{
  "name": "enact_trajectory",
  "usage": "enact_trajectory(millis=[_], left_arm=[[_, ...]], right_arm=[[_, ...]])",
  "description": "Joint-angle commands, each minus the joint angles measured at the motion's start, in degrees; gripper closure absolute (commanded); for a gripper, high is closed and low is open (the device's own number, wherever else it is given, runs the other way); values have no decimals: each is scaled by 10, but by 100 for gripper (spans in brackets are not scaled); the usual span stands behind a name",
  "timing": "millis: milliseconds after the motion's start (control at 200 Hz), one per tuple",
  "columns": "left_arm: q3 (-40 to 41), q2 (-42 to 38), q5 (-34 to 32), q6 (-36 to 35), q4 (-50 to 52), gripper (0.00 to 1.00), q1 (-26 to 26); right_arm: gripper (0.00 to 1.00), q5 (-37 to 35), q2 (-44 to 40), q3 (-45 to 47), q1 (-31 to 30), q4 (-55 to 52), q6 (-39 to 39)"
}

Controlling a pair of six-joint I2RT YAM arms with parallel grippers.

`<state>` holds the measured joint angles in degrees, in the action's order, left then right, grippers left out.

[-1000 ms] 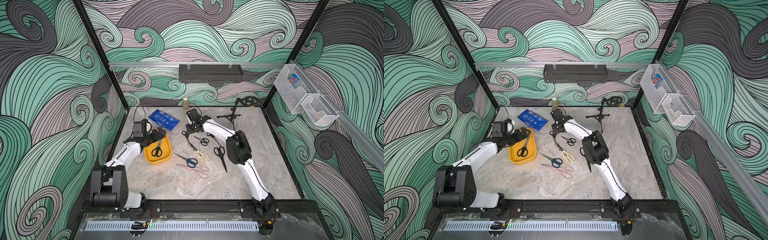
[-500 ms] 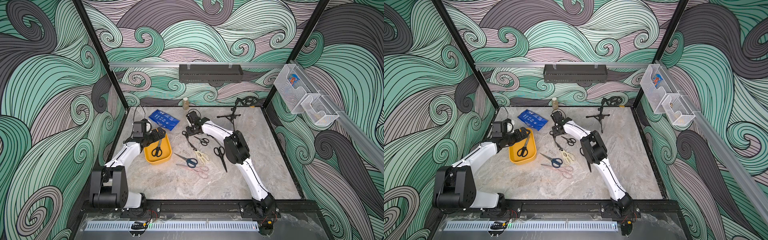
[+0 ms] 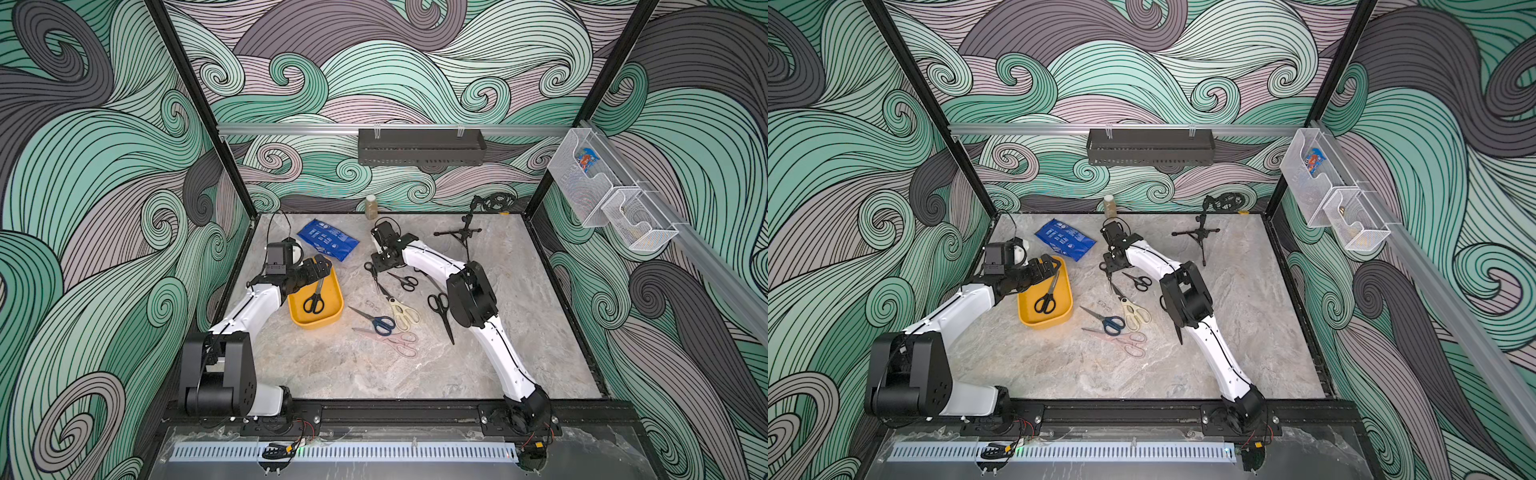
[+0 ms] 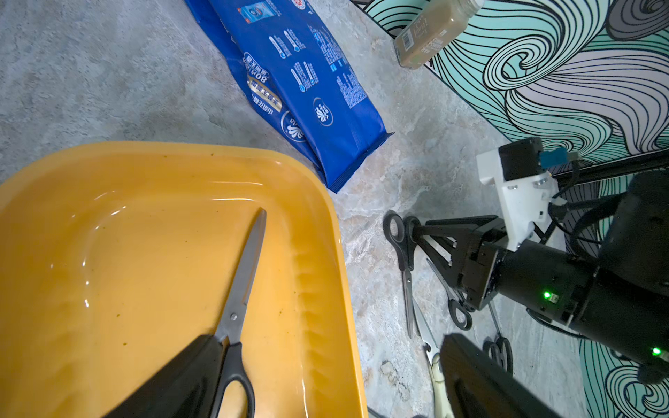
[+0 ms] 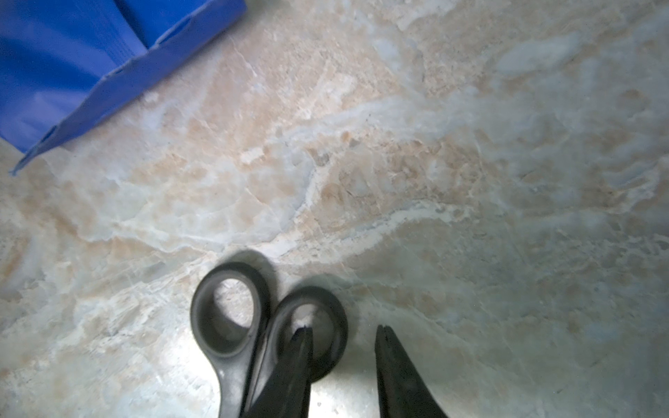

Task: Put the scissors into the storage box
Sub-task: Pick up the scissors from the center of the board.

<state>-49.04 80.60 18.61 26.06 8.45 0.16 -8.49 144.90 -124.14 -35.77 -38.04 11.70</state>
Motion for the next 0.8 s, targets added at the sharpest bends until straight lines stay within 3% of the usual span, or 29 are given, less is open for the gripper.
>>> enact_trajectory(millis=[0,390,790], left_arm=[[-21,-9,0,-10,11,2,-6],[-20,-16,0,-13,11,2,-5],[-14,-19,-6,-16,10,1,-4]], right_arm=[[67,-5,0,43,2,-93,-1],[68,22,-66,124,2,-96,10],[69,10,30,17,3,-141,-12]])
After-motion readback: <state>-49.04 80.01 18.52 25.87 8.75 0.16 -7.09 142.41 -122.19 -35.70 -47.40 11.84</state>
